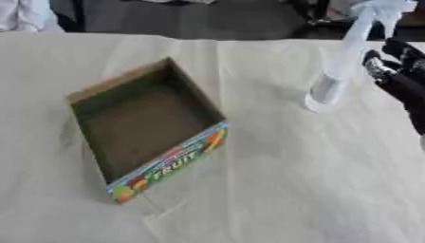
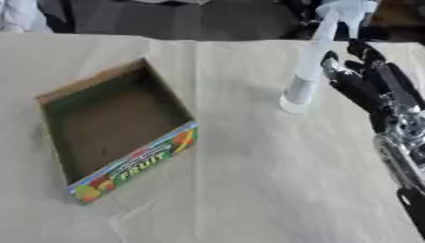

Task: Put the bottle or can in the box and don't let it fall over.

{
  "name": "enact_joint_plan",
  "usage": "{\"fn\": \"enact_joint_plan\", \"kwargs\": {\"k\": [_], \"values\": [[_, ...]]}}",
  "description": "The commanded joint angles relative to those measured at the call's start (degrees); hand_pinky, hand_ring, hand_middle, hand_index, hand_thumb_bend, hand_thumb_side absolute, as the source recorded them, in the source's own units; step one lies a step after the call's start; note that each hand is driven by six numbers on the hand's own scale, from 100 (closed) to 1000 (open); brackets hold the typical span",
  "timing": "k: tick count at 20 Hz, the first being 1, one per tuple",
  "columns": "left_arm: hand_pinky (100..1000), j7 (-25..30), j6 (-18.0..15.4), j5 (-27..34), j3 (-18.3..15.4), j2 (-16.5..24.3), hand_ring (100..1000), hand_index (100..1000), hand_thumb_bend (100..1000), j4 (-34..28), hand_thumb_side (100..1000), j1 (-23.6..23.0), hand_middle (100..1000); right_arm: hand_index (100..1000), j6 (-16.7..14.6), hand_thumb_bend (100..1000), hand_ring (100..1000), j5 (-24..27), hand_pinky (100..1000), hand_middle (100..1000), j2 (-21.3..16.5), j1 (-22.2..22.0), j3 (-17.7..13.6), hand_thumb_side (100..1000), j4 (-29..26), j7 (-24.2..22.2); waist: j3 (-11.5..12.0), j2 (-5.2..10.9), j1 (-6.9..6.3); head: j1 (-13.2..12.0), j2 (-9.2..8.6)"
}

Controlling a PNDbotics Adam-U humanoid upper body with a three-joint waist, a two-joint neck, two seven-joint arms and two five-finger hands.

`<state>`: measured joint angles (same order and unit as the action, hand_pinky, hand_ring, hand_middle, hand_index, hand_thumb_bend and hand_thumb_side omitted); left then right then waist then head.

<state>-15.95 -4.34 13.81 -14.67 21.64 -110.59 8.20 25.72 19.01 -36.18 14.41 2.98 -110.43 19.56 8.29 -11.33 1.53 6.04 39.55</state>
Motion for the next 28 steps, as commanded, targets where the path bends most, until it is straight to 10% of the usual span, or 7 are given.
{"fn": "enact_joint_plan", "kwargs": {"k": [1,28], "values": [[1000,0.0,0.1,-0.2,-0.3,1.2,686,796,595,-1.2,318,0.8,759,1000,-0.5,100,1000,1.0,1000,1000,-2.3,1.3,0.0,474,0.3,0.0,0.2,0.51,-0.17,0.3,-0.89],[1000,0.6,-0.1,-0.3,-0.2,0.5,682,792,585,-1.5,324,1.5,759,1000,-1.7,100,1000,0.8,1000,1000,-4.0,7.6,-0.1,464,6.5,1.5,1.6,-1.97,-0.61,1.9,-3.79]]}}
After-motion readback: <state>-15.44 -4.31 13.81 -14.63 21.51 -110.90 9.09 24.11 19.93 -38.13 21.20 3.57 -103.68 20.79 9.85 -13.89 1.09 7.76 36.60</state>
